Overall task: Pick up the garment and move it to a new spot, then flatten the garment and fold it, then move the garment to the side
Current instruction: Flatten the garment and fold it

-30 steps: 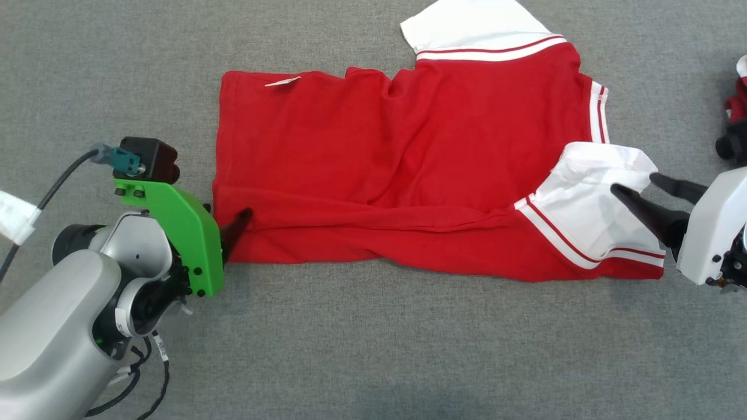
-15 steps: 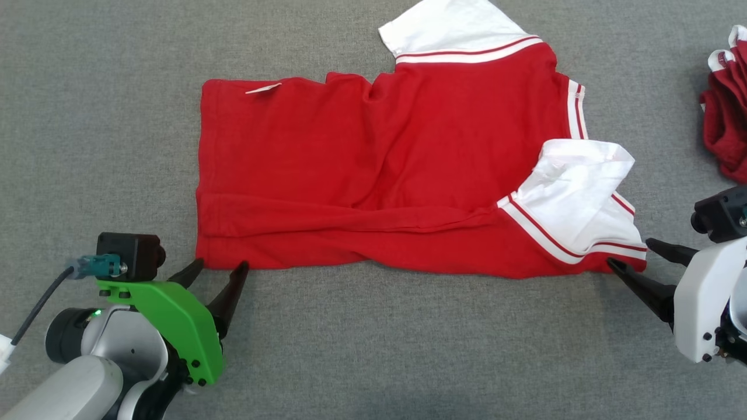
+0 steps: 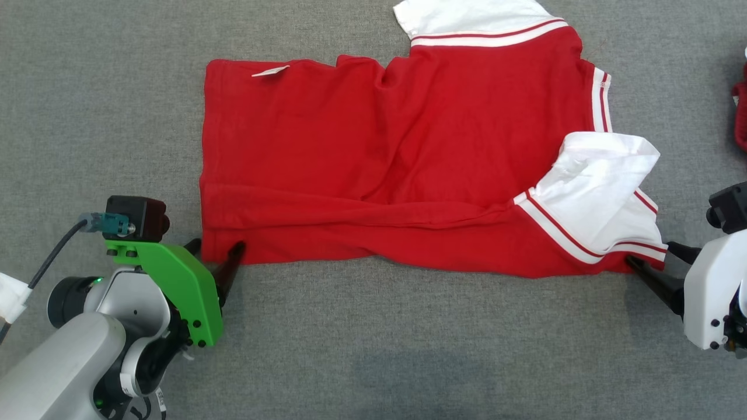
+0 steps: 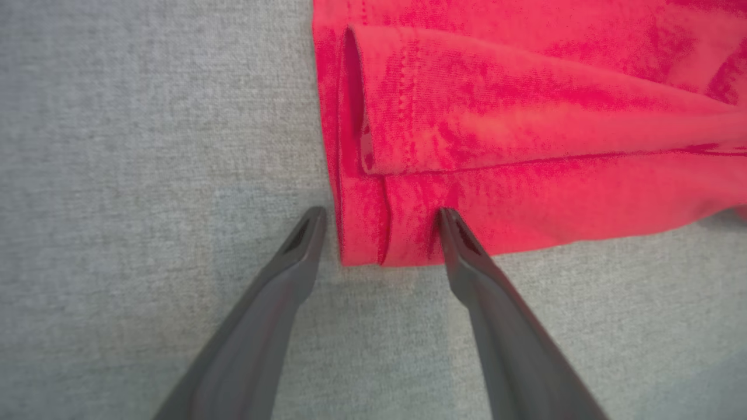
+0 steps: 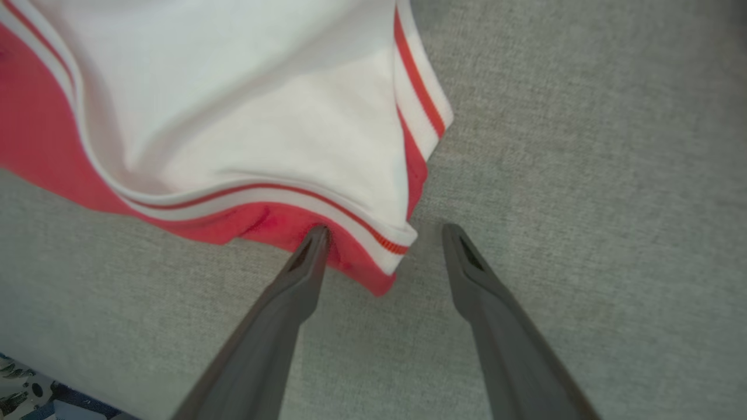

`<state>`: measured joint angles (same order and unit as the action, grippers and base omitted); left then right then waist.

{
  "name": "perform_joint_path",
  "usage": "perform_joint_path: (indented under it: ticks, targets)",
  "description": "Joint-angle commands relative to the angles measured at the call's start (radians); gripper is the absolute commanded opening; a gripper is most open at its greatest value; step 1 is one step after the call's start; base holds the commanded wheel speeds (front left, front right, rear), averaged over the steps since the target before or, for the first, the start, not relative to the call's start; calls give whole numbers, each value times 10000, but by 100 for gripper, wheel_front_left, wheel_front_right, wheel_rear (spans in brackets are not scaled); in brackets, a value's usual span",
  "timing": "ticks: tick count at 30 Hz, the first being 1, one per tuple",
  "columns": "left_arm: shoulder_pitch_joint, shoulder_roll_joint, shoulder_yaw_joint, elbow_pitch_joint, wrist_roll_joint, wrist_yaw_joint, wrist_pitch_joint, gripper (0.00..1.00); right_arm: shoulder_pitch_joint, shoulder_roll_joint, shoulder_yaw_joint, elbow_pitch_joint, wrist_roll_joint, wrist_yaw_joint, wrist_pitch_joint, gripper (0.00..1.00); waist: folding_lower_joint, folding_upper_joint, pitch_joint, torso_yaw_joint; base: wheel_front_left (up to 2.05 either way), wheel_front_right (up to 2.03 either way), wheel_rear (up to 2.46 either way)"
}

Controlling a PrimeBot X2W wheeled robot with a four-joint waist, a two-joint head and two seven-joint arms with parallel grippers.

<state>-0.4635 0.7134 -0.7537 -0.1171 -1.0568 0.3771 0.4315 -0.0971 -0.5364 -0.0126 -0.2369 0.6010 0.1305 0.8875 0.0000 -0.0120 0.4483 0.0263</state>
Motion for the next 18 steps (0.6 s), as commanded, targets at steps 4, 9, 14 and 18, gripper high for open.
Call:
perform_joint_path:
  ticks: [4,9,14,18]
  targets:
    - [-221,-160,-68,306,62,-167,58,100,-173,126,16,117,-114,4,34,100,0,120,-28,-22,0,0,0]
    - [-69,-125,-245,470,-117,-317,327,100,-207,218,110,272,-12,4,220,100,0,120,-25,-65,0,0,0]
    - [37,-564,-278,587,-728,-713,551,0,-230,275,654,576,372,7,643,0,0,120,-42,-69,0,0,0]
    - [-30,-299,82,520,-1207,-904,797,0,-627,455,554,638,901,5,718,0,0,120,-70,-76,0,0,0]
